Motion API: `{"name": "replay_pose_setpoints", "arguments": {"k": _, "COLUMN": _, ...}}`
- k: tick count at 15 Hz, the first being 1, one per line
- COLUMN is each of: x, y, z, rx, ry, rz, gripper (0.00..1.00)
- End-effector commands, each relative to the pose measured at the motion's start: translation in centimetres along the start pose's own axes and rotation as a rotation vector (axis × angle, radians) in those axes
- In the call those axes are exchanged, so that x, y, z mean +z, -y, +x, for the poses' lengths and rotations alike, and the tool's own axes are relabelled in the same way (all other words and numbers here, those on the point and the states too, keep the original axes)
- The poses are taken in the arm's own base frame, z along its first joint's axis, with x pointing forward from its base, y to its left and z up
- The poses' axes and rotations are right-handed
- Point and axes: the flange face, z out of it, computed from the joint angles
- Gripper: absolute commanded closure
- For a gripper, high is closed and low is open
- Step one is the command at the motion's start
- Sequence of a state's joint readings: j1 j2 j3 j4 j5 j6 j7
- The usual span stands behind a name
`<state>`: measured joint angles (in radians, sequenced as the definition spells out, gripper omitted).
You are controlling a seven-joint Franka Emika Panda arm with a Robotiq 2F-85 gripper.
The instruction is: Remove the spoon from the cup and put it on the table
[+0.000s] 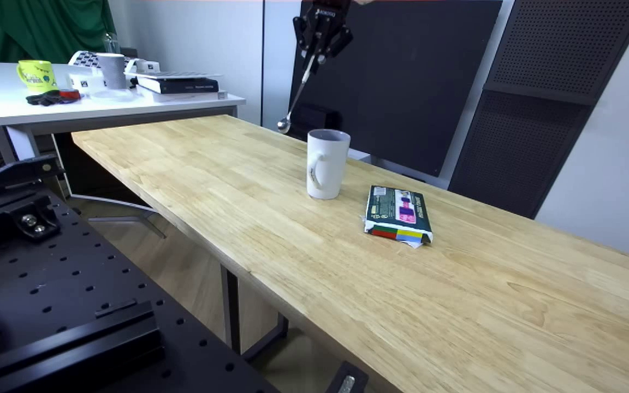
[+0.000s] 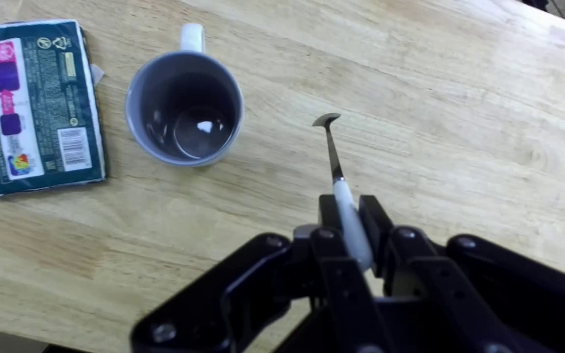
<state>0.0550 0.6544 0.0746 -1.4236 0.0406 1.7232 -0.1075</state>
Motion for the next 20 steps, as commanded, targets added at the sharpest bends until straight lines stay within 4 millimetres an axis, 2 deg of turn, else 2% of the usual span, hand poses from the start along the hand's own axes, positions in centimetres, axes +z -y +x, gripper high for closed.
{"name": "replay_pose_setpoints", "arguments": {"k": 1, "x": 4.4, "y": 0.9, "z": 2.0, "rx": -0.062, "ry": 0.056, "rz": 0.022, "gripper": 0.96}}
{"name": "replay_pose_setpoints", "arguments": {"k": 4, "x": 8.2, "y": 1.4, "z": 3.2, "rx": -0.087, "ry": 0.113, "rz": 0.034, "gripper": 0.96}}
{"name": "replay_pose_setpoints", "arguments": {"k": 6, "x": 10.0, "y": 1.5, "z": 3.7, "rx": -0.092, "ry": 0.141, "rz": 0.037, "gripper": 0.96}}
{"name": "replay_pose_setpoints", "arguments": {"k": 11, "x": 11.6, "y": 0.9, "z": 4.5, "rx": -0.081, "ry": 0.160, "rz": 0.042, "gripper": 0.96}}
{"name": "replay_pose_setpoints", "arguments": {"k": 12, "x": 11.6, "y": 0.8, "z": 4.6, "rx": -0.079, "ry": 0.159, "rz": 0.042, "gripper": 0.72}}
{"name": "replay_pose_setpoints", "arguments": {"k": 13, "x": 11.6, "y": 0.7, "z": 4.7, "rx": -0.073, "ry": 0.155, "rz": 0.036, "gripper": 0.58}}
{"name": "replay_pose_setpoints", "arguments": {"k": 17, "x": 10.5, "y": 0.9, "z": 4.9, "rx": -0.068, "ry": 0.107, "rz": -0.004, "gripper": 0.32}}
{"name": "replay_pose_setpoints", "arguments": {"k": 20, "x": 8.3, "y": 1.3, "z": 5.4, "rx": -0.060, "ry": -0.011, "rz": -0.087, "gripper": 0.12}}
